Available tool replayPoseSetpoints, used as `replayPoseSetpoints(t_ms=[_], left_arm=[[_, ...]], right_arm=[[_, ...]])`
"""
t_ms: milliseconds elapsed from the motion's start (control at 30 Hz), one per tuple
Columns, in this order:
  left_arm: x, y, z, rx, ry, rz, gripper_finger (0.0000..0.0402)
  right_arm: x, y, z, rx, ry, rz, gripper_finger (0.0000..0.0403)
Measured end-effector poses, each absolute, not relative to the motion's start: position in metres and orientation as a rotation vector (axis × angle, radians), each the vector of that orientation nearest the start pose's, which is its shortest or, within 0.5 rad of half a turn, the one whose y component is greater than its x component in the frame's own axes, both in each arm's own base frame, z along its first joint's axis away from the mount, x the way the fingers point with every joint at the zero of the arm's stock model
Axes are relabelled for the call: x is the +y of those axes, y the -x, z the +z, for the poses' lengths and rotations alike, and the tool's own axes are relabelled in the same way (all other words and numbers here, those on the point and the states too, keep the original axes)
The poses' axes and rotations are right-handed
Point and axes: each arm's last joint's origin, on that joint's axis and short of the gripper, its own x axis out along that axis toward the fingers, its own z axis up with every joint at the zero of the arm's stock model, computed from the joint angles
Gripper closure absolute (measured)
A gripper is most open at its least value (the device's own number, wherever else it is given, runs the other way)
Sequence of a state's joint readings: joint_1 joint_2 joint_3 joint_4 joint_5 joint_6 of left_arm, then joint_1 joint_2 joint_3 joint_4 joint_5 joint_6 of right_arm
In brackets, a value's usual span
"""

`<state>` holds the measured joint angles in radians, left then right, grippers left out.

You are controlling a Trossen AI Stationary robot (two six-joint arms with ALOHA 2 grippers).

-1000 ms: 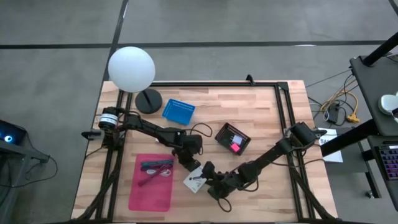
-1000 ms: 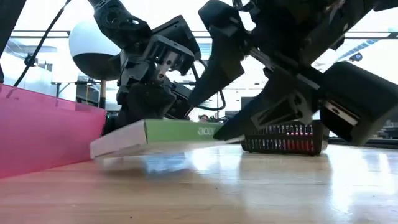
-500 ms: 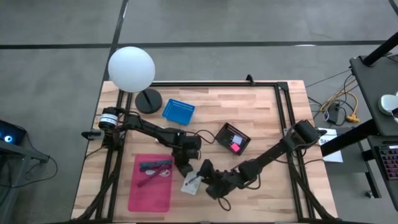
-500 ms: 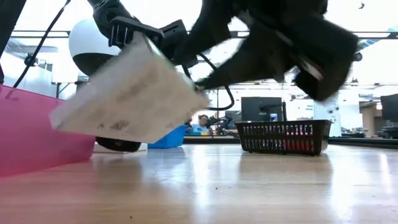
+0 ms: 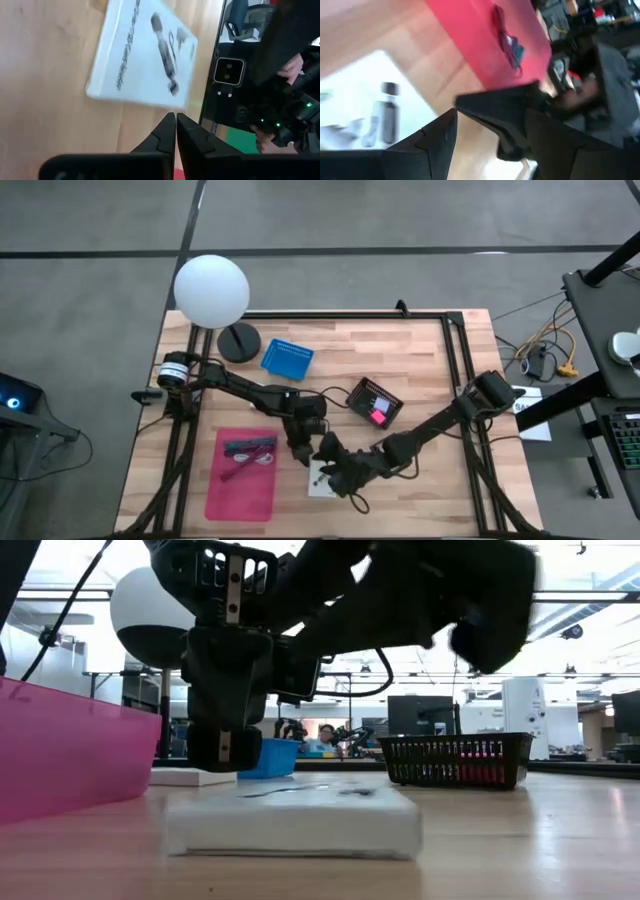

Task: Pick and place items into bin
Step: Put the bottom white card reader box into the blue bin

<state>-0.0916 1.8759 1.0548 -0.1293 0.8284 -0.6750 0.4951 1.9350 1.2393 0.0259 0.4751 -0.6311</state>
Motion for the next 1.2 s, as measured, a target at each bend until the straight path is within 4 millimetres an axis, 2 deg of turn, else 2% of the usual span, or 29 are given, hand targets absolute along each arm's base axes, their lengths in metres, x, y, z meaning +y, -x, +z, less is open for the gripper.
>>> replayPoseSetpoints(t_ms=[100, 233, 400, 467, 600, 767, 1067, 1200], left_arm=[[-0.054, -0.357, 0.145, 1.192, 0.935, -0.514, 0.0401], [-0.054, -0.356, 0.145, 1.204, 0.955, -0.496, 0.0401], [-0.055, -0.356, 0.143, 1.213, 0.958, -0.489, 0.0401], [-0.055, -0.356, 0.143, 1.214, 0.962, -0.485, 0.0401], [-0.054, -0.354, 0.141, 1.241, 1.016, -0.418, 0.0401], [-0.054, -0.352, 0.137, 1.258, 1.057, -0.34, 0.0401], [-0.06, -0.35, 0.135, 1.269, 1.053, -0.306, 0.0401], [-0.06, -0.35, 0.135, 1.267, 1.048, -0.311, 0.0401]], right_arm=[[0.183, -0.37, 0.18, 0.592, 0.906, 0.2, 0.0184], [0.183, -0.359, 0.173, 0.718, 0.85, 0.225, 0.0184], [0.187, -0.345, 0.16, 0.856, 0.765, 0.453, 0.0184], [0.191, -0.344, 0.155, 0.847, 0.79, 0.535, 0.0184], [0.193, -0.347, 0.14, 0.843, 0.869, 0.581, 0.0184], [0.194, -0.353, 0.125, 0.839, 0.924, 0.569, 0.0184], [0.197, -0.362, 0.126, 0.726, 0.966, 0.524, 0.0183], [0.197, -0.361, 0.125, 0.73, 0.976, 0.529, 0.0183]])
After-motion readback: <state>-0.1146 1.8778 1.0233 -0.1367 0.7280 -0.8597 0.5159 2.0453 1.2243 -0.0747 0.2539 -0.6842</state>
